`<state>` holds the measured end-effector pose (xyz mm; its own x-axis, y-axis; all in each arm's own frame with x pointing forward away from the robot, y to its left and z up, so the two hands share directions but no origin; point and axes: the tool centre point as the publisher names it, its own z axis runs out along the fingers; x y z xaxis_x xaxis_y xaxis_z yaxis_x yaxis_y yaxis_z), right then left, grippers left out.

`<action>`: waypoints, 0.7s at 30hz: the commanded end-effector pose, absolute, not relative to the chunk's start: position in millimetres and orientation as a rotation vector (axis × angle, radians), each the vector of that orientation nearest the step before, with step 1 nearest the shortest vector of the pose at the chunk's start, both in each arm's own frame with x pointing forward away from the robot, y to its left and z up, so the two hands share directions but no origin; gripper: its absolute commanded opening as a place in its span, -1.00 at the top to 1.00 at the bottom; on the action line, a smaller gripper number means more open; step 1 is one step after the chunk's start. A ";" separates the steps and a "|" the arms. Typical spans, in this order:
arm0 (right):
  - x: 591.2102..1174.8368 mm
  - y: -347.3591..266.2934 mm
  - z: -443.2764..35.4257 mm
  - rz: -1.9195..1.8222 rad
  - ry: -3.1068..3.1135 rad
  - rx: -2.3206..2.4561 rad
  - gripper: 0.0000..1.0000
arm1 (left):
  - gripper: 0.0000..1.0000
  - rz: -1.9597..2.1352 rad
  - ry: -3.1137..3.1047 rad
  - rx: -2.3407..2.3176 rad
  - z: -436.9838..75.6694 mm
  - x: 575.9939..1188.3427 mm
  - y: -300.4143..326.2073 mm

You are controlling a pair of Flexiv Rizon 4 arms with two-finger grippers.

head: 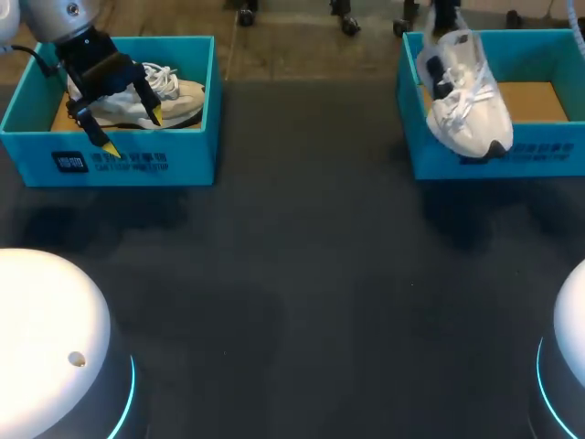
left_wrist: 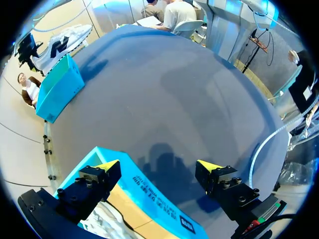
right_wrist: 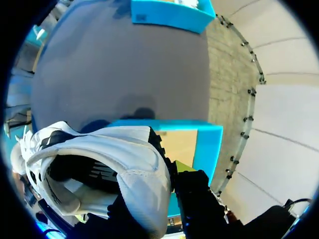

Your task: Take the shoe out of the shoebox, open the shoe tongue, remove and reinsert the insole, then place the shoe into the shoebox

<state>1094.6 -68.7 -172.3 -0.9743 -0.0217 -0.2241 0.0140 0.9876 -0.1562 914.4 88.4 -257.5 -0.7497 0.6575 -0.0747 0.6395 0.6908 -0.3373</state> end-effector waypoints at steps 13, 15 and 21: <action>1134.0 -144.9 -203.1 -0.162 2.926 0.142 1.00 | -1.00 0.532 -2.838 -1.092 -257.3 915.3 88.6; 1132.6 -151.7 -205.5 -0.182 2.918 0.231 1.00 | -1.00 0.532 -2.838 -1.092 -257.3 915.3 88.6; 1120.7 -168.0 -204.7 -0.224 2.820 0.546 1.00 | -1.00 0.532 -2.838 -1.092 -257.3 915.3 88.6</action>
<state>1132.3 -168.4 -208.0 -0.9266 0.2849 -0.2454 0.3171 0.9428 -0.1030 914.4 88.4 -257.5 -0.7497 0.6576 -0.0746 0.6395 0.6908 -0.3372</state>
